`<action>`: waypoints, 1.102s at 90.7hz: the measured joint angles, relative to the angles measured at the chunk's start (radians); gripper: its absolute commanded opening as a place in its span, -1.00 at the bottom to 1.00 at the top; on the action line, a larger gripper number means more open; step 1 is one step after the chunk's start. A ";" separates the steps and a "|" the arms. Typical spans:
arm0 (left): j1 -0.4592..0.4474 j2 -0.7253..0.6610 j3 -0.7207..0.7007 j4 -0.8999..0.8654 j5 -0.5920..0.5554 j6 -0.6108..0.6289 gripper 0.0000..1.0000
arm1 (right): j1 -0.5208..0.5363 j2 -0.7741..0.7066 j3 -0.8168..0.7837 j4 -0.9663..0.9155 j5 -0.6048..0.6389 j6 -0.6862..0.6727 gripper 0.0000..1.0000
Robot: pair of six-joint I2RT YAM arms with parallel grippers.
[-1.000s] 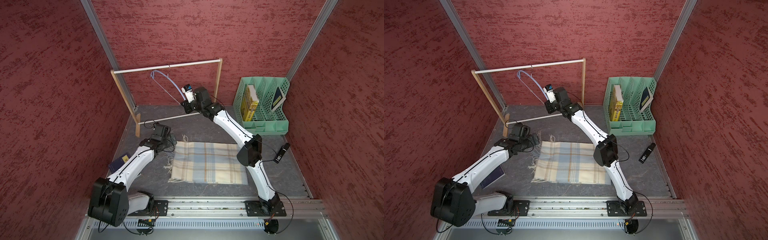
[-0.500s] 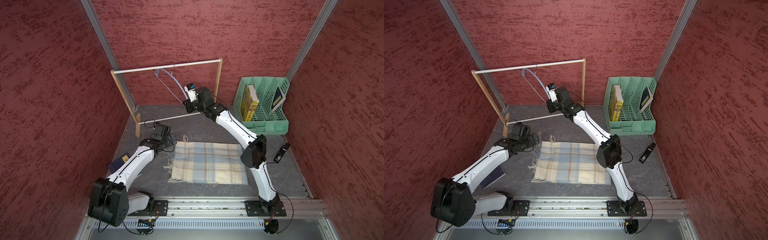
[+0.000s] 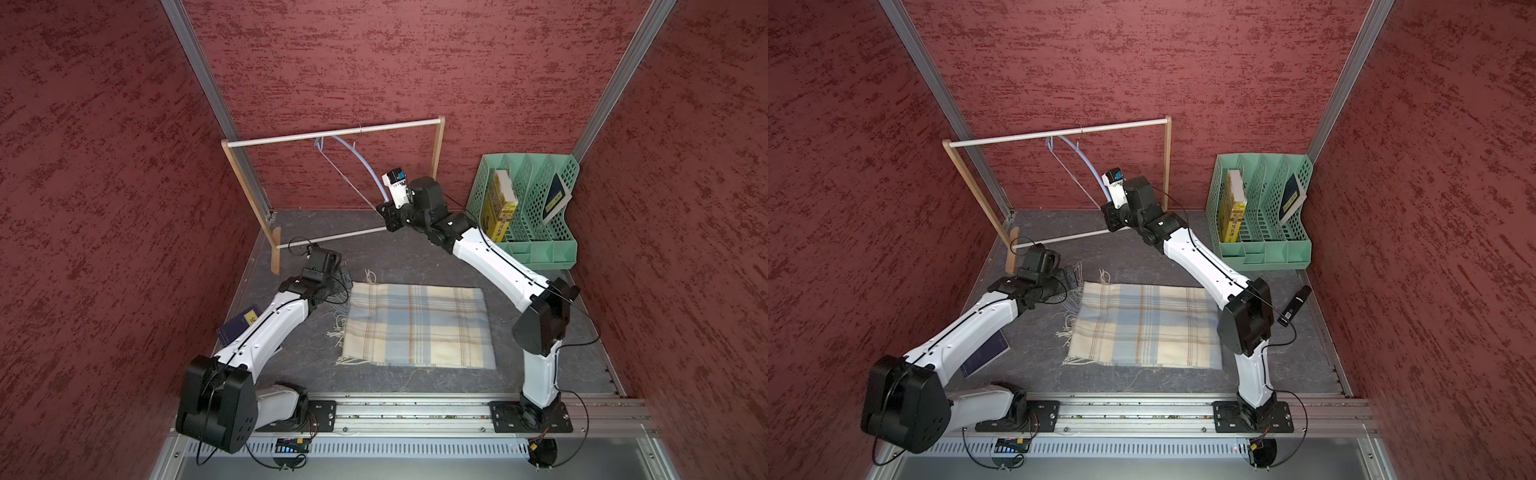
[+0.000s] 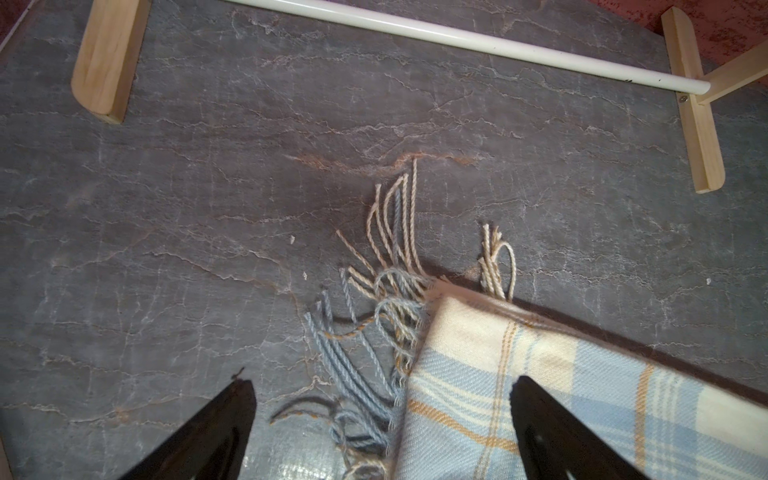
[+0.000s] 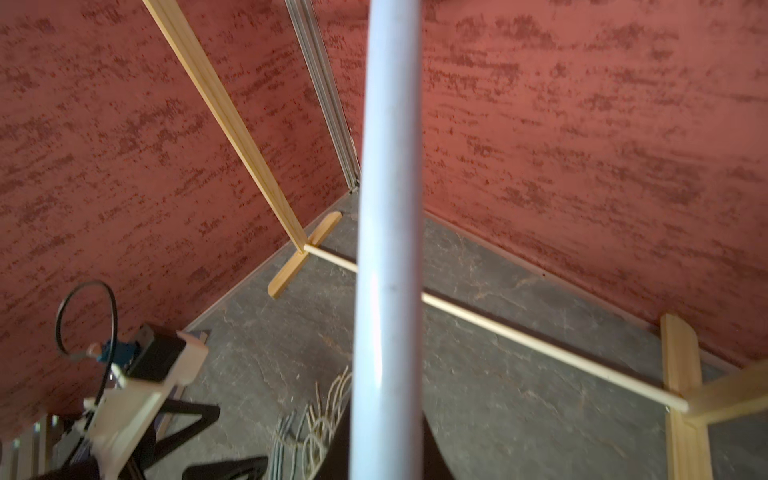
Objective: Hang the scarf on the hanger
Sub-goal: Pick up the hanger from the clothesline.
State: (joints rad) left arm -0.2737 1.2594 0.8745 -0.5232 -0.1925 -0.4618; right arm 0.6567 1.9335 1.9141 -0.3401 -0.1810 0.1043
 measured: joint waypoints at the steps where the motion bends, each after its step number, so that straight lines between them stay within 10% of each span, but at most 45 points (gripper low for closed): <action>1: 0.000 0.000 0.001 0.000 0.000 0.000 0.98 | 0.001 -0.008 -0.016 0.004 0.000 0.000 -1.00; 29: -0.068 -0.034 0.096 -0.040 0.001 0.053 0.96 | 0.019 -0.240 -0.502 0.076 0.074 -0.008 -1.00; 53: -0.384 0.025 0.334 -0.092 -0.016 0.169 0.84 | 0.203 -0.431 -0.857 0.190 0.546 -0.068 -1.00; 100: -0.224 0.124 0.531 -0.074 0.182 -0.044 0.63 | 0.269 -0.333 -1.005 0.612 0.975 -0.167 -1.00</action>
State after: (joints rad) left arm -0.4973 1.3834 1.4055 -0.5972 -0.0105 -0.5056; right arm 0.9253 1.6001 0.9092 0.2722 0.7937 -0.0628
